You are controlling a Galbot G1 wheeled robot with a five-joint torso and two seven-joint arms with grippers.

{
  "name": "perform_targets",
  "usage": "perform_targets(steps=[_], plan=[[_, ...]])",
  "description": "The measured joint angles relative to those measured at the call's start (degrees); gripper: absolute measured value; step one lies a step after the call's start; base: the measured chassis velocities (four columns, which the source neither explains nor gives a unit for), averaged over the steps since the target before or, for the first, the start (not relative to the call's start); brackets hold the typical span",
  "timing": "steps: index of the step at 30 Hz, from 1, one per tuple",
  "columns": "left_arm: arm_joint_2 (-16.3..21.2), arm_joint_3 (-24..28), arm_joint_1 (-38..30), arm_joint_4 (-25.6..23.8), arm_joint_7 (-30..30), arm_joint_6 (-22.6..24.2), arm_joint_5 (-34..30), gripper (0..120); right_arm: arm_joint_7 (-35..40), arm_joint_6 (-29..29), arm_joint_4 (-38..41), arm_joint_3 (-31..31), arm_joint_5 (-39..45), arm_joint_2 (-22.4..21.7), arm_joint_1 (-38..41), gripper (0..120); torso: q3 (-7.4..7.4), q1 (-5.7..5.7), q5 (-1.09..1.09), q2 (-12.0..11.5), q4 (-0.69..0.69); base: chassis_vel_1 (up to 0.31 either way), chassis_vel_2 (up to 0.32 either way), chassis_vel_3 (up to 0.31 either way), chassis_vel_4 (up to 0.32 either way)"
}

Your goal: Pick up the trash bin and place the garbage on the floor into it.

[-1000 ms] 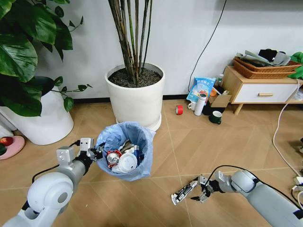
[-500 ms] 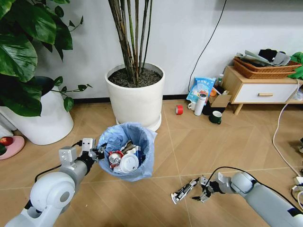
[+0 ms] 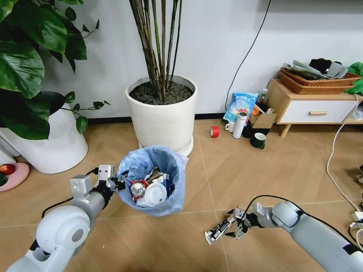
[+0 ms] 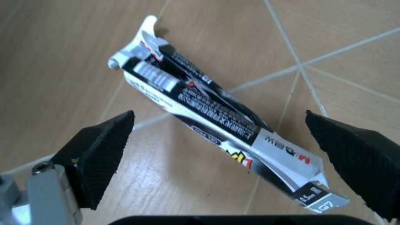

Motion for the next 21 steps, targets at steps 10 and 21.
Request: perform_targets(steps=[10, 21], plan=[[-0.12, -0.07, -0.08, 0.27, 0.26, -0.06, 0.02, 0, 0.0, 1.61, -4.68, -1.52, -2.46, 2.34, 2.15, 98, 0.0, 0.0, 0.0, 0.0, 0.0, 0.0, 0.0, 0.0, 0.0], [-0.16, 0.05, -0.67, 0.88, 0.27, -0.24, -0.03, 0, 0.08, 2.93, -7.38, -2.12, -3.45, 3.49, 3.04, 59, 0.0, 0.0, 0.0, 0.0, 0.0, 0.0, 0.0, 0.0, 0.0]])
